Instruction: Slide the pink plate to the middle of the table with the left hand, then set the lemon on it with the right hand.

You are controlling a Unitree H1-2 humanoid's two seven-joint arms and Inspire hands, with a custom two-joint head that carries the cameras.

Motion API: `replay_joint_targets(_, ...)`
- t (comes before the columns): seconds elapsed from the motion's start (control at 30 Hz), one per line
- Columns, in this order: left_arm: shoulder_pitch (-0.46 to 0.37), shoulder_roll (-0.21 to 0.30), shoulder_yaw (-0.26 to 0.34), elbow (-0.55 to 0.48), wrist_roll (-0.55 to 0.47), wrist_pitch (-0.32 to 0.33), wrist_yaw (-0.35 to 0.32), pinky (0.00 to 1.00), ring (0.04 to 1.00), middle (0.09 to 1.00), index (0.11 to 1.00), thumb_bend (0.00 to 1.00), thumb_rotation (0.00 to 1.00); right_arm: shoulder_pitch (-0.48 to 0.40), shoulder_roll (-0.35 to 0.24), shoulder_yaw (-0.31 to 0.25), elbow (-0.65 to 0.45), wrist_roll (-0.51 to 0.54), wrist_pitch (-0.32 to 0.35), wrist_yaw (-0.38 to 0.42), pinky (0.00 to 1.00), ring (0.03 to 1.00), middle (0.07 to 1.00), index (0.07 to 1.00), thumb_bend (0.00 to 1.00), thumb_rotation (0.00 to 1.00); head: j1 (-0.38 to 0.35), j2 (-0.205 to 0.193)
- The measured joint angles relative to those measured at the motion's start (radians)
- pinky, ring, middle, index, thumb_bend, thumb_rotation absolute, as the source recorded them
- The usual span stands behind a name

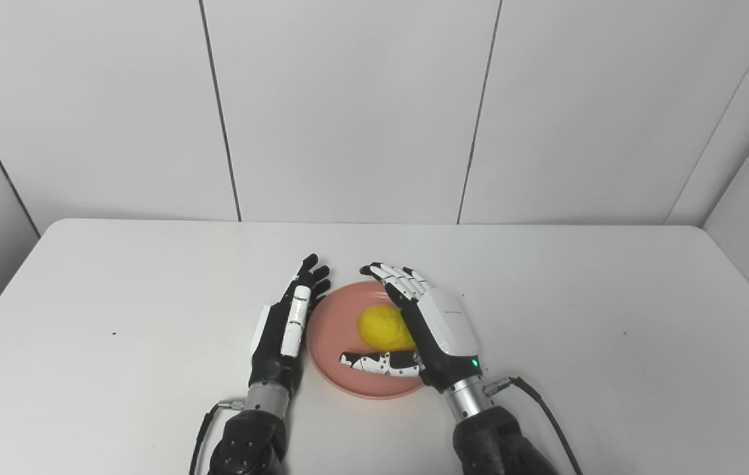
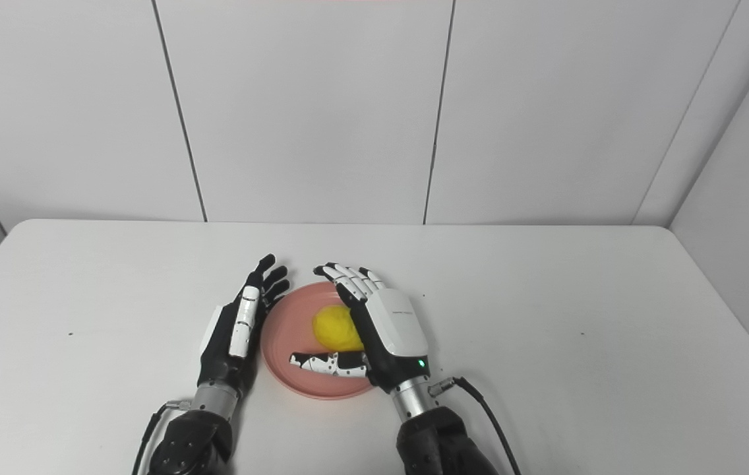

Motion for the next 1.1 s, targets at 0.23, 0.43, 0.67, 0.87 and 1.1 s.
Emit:
replay_joint_targets(0.23,0.000,0.000,0.006,0.000,-0.001,0.000,0.000,0.90,0.904,0.910,0.915,0.59,1.00,0.021,-0.002,-0.040,-0.020,0.099,-0.041,0.027,0.93,0.918,0.922,0.929,0.72,0.96,-0.002,0.002)
replay_joint_targets(0.43,0.000,0.000,0.009,0.001,-0.003,0.000,0.001,0.91,0.909,0.921,0.925,0.59,1.00,0.031,0.005,-0.079,-0.021,0.172,-0.101,0.038,0.86,0.917,0.937,0.944,0.69,0.98,-0.003,-0.002)
replay_joint_targets(0.67,0.000,-0.003,0.015,0.001,-0.003,0.004,0.005,0.92,0.911,0.921,0.923,0.59,1.00,0.035,0.027,-0.142,-0.009,0.283,-0.139,0.049,0.91,0.946,0.955,0.953,0.66,0.98,-0.006,0.000)
replay_joint_targets(0.87,0.000,-0.005,0.015,0.000,0.000,0.003,0.012,0.93,0.917,0.926,0.928,0.58,1.00,0.040,0.039,-0.183,-0.010,0.335,-0.137,0.079,0.90,0.935,0.941,0.935,0.66,0.99,-0.005,0.000)
replay_joint_targets(1.1,0.000,-0.005,0.013,0.001,0.021,-0.001,0.018,0.94,0.921,0.929,0.933,0.57,1.00,0.051,0.078,-0.241,-0.008,0.404,-0.137,0.083,0.88,0.928,0.939,0.931,0.64,0.98,-0.009,-0.002)
